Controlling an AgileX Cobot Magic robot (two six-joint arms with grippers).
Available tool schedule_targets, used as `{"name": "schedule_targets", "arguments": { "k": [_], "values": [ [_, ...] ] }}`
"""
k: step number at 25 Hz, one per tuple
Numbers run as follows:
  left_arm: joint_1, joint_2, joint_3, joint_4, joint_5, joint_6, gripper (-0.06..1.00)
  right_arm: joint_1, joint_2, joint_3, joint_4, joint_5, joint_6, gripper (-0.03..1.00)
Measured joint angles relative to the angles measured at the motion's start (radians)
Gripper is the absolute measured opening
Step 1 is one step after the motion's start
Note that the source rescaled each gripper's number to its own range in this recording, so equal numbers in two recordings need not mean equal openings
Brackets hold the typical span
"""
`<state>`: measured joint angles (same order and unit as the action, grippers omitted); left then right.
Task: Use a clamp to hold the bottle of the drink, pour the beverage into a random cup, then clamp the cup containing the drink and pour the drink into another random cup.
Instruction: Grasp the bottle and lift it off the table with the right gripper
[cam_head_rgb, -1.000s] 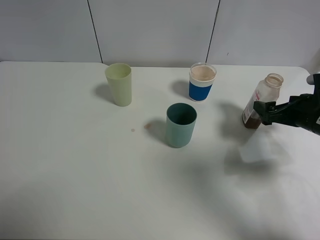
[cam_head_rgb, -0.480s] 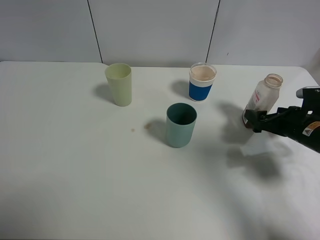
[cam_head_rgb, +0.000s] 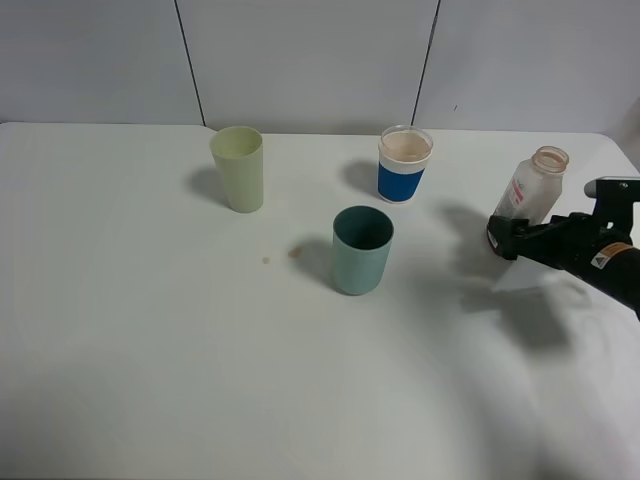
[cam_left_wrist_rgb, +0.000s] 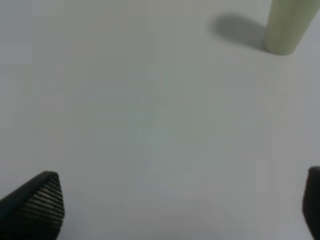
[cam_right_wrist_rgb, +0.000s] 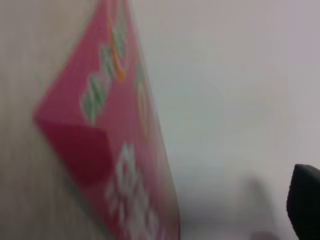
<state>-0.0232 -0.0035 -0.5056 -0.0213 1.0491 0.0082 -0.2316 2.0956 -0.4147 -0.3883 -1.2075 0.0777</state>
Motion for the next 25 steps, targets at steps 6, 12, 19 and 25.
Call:
{"name": "schedule_targets", "arguments": {
  "k": [6, 12, 19, 25],
  "values": [
    [0.000, 0.000, 0.000, 0.000, 0.000, 0.000, 0.89, 0.045, 0.009, -0.060, 0.001, -0.002, 0.000, 0.78],
    [0.000, 0.000, 0.000, 0.000, 0.000, 0.000, 0.89, 0.083, 0.009, -0.073, 0.017, -0.004, 0.000, 0.07],
    [0.000, 0.000, 0.000, 0.000, 0.000, 0.000, 0.89, 0.115, 0.009, -0.073, 0.061, -0.005, 0.008, 0.02],
    [0.000, 0.000, 0.000, 0.000, 0.000, 0.000, 0.89, 0.116, 0.009, -0.073, 0.068, -0.005, 0.030, 0.02]
  ]
}}
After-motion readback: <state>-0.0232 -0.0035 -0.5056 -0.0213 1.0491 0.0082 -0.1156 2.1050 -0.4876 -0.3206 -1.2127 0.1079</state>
